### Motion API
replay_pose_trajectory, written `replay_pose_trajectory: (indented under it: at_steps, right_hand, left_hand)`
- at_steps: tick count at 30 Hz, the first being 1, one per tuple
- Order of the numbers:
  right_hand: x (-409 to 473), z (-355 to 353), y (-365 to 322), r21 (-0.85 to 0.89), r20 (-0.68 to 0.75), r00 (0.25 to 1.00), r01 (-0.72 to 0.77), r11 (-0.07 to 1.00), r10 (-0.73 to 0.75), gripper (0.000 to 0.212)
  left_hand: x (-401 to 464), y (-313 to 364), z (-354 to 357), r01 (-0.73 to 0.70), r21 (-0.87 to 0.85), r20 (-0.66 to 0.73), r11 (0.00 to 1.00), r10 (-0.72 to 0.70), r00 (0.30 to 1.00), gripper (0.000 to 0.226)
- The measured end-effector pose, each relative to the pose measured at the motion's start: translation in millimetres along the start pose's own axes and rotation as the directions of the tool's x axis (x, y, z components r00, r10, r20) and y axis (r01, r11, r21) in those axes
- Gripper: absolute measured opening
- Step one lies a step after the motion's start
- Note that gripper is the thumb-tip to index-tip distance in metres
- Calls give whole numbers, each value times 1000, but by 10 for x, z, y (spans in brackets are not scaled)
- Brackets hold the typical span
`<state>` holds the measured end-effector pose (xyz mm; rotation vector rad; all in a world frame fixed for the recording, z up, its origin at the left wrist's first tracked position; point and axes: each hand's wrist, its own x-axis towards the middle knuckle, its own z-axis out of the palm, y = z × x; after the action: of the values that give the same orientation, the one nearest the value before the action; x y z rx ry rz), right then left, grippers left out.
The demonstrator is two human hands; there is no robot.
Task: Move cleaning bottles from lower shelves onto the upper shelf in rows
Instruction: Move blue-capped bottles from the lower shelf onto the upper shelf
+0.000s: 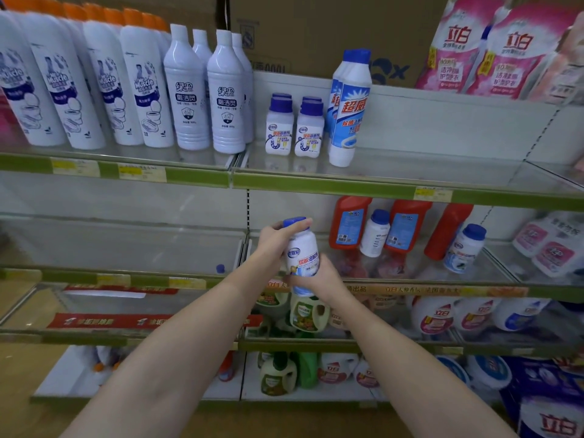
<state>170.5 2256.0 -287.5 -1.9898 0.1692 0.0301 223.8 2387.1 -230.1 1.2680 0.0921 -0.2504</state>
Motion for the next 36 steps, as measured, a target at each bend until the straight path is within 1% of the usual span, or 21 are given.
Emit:
replay_pose_trajectory:
  at_steps: [3,4,6,8,13,17,21,24,27,30,32,34,36]
  right_hand:
    - [-63,-86,-114,34,-100,994,48,998,-45,81]
    - [-81,-122,-156,56,-138,988,74,996,-66,79]
    - [-77,-192,-243,82,-213,971,133,988,-113,76]
    - [-25,-284,-340,111,-279,950,180,977,-144,76]
    - [120,-647,-669,128,-378,905,261,957,-196,76]
    - [283,-978,-931,105,-462,851,333,937,-250,75]
    - [462,-1347,-1181,87,-528,803,376,923,-277,69]
    - [608,-1641,-1295,99,-556,778,410,907,-291,69]
    - [776,-1895,-1351,92,-552,783,399,913,-286,69]
    - [952,-2113,-1361,90,-490,830,352,932,-266,75]
    - [1117,-2217,-1329,92,-419,879,290,953,-227,79]
    - [1321,-2324,-1289,75,-308,934,215,974,-182,83]
    - [1520,-2424,-1255,-7,-212,968,135,991,-134,89]
  left_hand:
    - [-19,130,124,-73,30,61,997,71,996,73]
    - [-25,189,184,-107,63,79,992,102,992,71]
    - [-32,330,326,-178,122,118,976,164,979,55]
    - [-28,504,486,-248,150,165,957,223,961,46]
    - [8,924,884,-369,193,268,909,313,911,42]
    - [38,1259,1233,-445,195,313,874,375,873,51]
    - [78,1616,1606,-548,253,339,797,457,822,39]
    - [148,1831,1882,-615,313,369,724,504,781,33]
    - [291,1959,2118,-664,388,404,639,530,746,38]
    - [477,2027,2309,-680,479,380,555,567,731,48]
    - [614,2014,2394,-670,542,363,508,578,731,49]
    - [774,1973,2456,-632,622,352,462,556,753,47]
    - [916,1954,2541,-608,697,375,380,531,760,47]
